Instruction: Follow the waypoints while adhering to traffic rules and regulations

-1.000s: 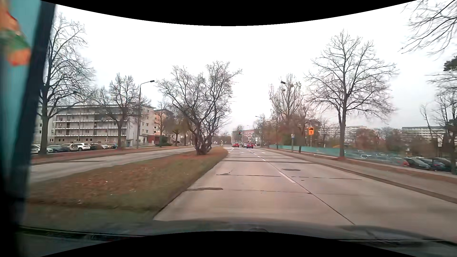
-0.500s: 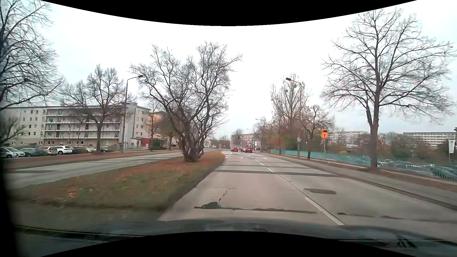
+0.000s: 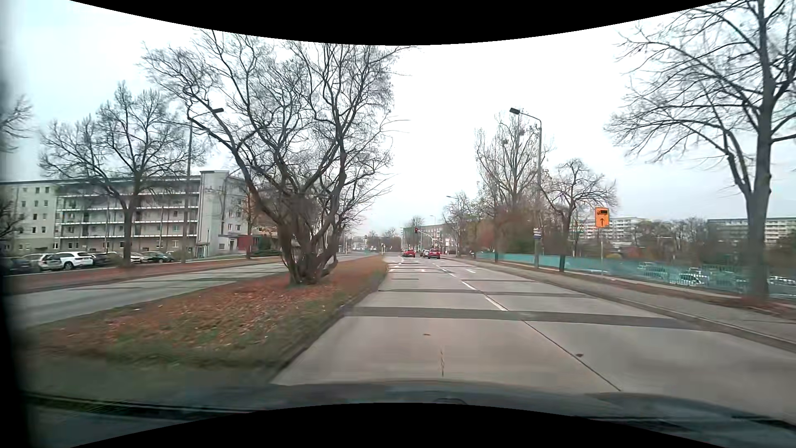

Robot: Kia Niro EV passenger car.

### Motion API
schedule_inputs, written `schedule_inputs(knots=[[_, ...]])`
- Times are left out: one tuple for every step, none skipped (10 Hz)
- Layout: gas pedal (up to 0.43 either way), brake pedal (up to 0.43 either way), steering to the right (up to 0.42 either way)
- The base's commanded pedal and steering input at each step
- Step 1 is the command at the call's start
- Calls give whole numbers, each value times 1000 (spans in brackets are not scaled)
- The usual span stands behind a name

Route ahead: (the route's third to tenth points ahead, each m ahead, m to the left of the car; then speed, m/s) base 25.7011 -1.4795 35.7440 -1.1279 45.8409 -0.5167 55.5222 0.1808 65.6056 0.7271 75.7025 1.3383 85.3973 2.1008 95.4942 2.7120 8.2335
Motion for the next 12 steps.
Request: schedule_inputs(knots=[[47, 0, 1], [47, 0, 1], [47, 0, 1], [47, 0, 1], [47, 0, 2], [47, 0, 1], [47, 0, 1], [47, 0, 1], [47, 0, 1], [47, 0, 2], [47, 0, 1], [47, 0, 2]])
